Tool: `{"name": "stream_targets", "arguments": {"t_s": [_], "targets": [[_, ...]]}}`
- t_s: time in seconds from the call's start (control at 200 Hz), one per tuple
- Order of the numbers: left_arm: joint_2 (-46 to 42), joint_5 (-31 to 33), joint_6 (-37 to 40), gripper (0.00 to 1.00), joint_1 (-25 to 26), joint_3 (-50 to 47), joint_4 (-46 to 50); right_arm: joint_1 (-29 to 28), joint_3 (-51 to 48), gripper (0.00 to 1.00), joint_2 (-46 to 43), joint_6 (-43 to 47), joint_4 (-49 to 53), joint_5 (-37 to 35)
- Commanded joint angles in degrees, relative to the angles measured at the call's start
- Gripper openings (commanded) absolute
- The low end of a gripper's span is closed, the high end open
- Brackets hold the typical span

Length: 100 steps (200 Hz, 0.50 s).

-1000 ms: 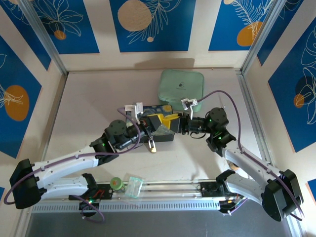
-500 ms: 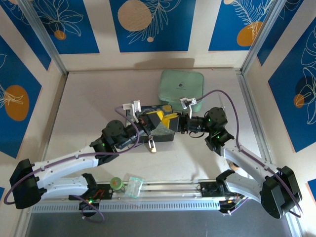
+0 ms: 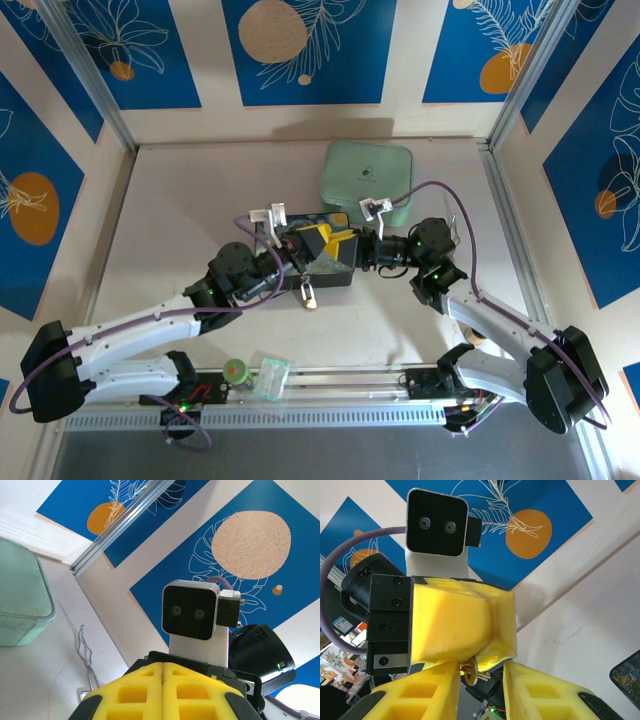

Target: Unlock a padlock with a key

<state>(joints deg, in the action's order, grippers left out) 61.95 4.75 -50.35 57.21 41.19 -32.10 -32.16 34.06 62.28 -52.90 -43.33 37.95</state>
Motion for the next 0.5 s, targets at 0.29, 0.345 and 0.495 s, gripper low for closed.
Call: {"name": "stream_targets", "arguments": {"t_s": [0.29, 0.345, 0.495], "targets": [[-0.94, 0.76, 0.76, 0.0, -0.26, 0.21, 1.1, 0.43, -0.14, 0.41, -1.0, 0.98, 1.06, -2.3], [-1.18, 1.04, 0.99, 0.0, -0.25, 0.14, 1.17, 0.43, -0.13, 0.39, -1.28, 1.64, 1.79, -2.6], [-0.36, -0.05, 0.2, 0.0, -0.16, 0.12, 0.01, 0.18, -0.09, 0.3, -0.61, 0.91, -0.18, -2.29]]}}
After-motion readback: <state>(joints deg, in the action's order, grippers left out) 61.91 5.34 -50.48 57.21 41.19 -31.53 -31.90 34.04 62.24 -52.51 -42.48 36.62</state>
